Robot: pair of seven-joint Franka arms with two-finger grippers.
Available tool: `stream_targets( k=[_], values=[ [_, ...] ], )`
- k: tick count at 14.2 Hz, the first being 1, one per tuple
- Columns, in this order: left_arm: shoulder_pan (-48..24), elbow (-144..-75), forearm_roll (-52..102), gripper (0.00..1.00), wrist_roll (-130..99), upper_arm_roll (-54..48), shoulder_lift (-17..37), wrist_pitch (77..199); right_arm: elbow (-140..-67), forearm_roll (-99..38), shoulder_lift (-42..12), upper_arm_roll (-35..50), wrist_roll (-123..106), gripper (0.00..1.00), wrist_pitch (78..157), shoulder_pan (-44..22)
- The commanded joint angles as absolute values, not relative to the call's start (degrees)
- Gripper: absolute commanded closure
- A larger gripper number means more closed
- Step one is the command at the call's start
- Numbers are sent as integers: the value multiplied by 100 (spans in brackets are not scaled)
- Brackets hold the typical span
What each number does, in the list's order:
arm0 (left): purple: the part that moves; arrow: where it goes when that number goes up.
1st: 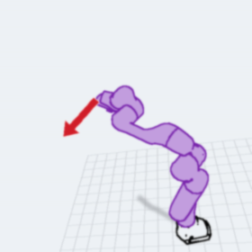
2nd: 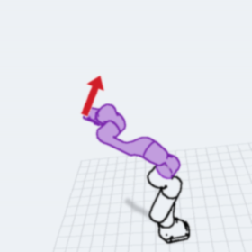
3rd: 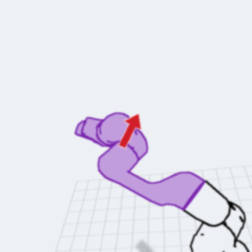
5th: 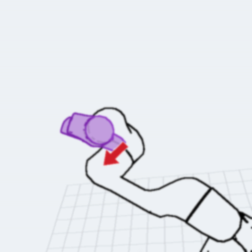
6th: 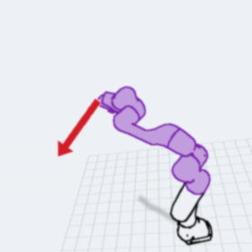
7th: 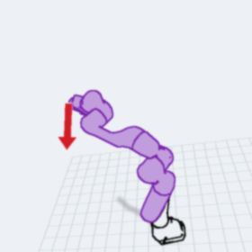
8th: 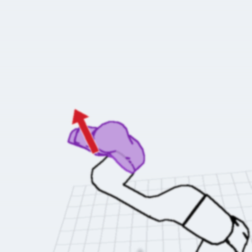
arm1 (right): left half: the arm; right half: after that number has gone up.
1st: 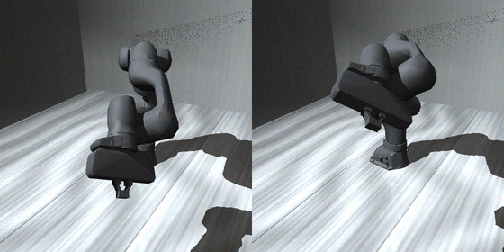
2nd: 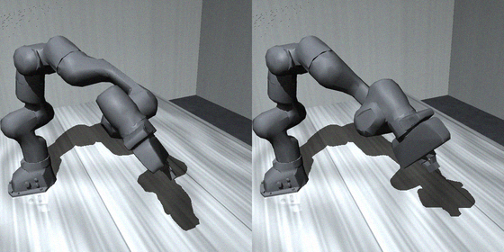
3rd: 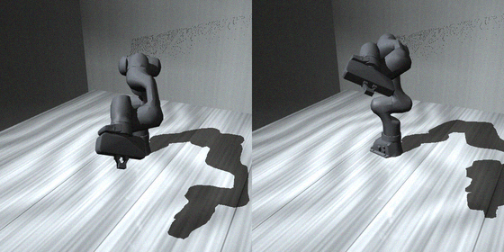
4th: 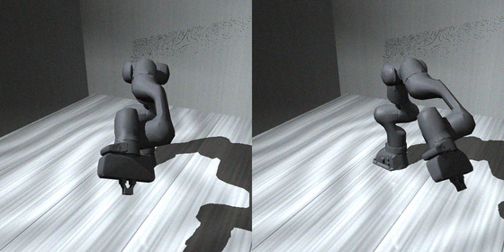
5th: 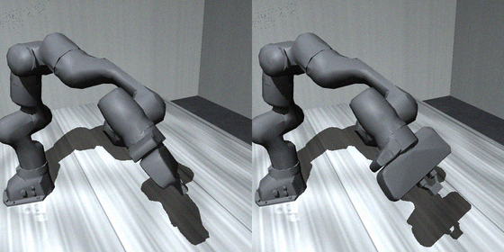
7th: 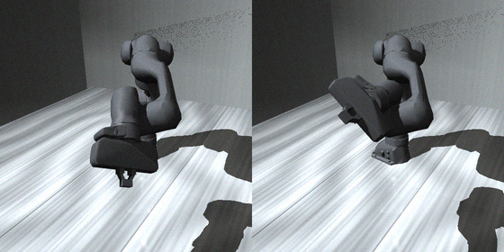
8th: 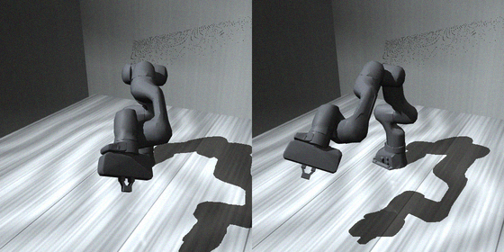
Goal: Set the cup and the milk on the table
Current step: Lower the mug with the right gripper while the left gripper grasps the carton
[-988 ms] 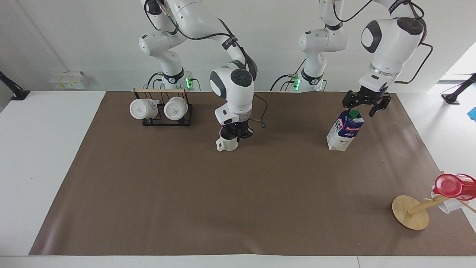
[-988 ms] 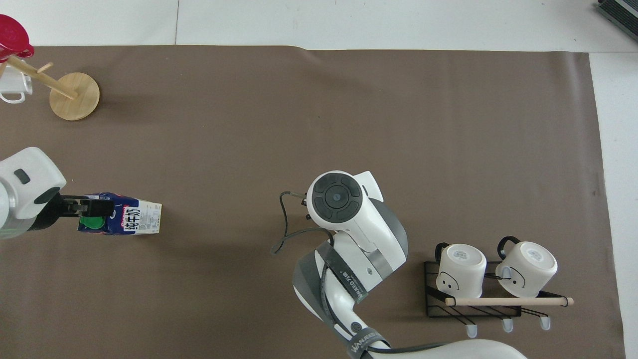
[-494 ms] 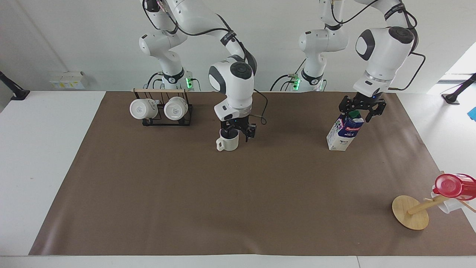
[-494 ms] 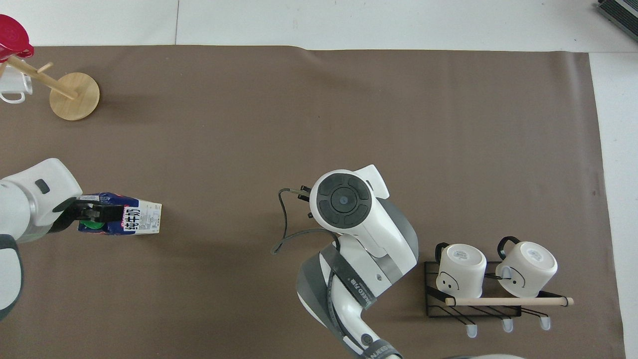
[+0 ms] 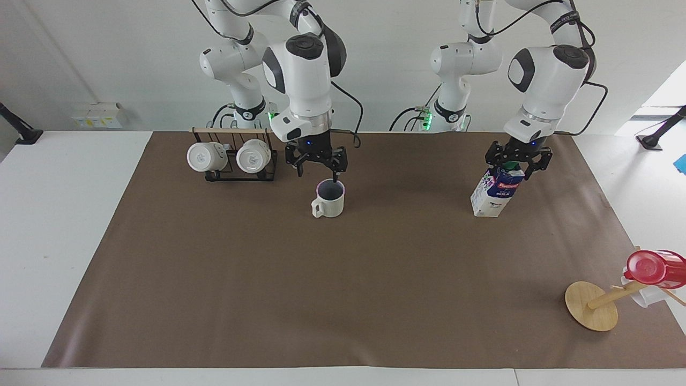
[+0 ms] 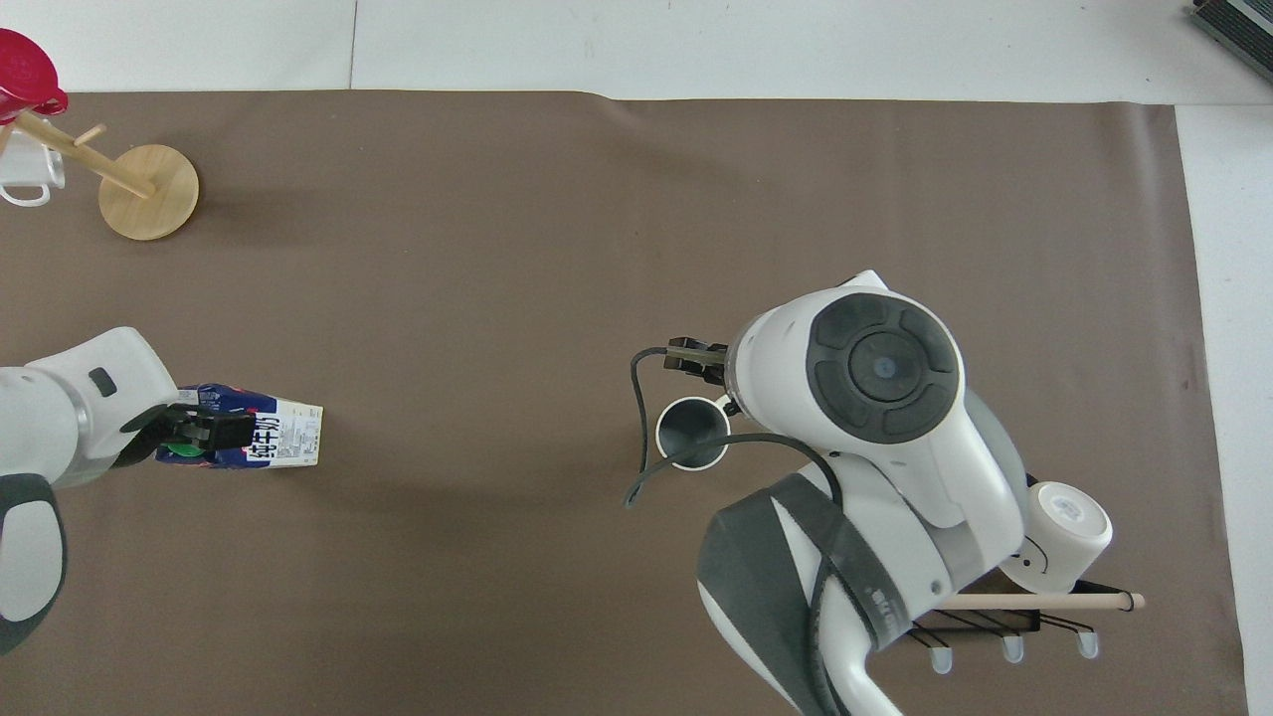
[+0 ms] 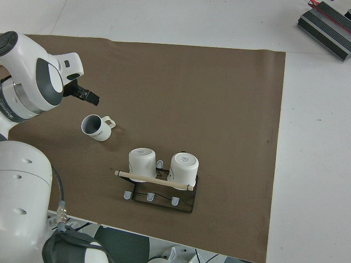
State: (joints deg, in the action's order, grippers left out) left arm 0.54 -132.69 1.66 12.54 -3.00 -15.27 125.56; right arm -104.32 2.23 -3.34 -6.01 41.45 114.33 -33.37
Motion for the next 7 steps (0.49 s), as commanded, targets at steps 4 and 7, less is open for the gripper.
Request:
stream_targets(
  k=[4,7],
  values=[
    [44,-13465,176,10,1529,-308,-1679,12656,-10371,167,298,-571,2709,0,10461,-2559],
    [53,-13465,176,11,1687,-308,-1644,12639,-10380,167,527,-571,2190,0,9907,-2102]
  ],
)
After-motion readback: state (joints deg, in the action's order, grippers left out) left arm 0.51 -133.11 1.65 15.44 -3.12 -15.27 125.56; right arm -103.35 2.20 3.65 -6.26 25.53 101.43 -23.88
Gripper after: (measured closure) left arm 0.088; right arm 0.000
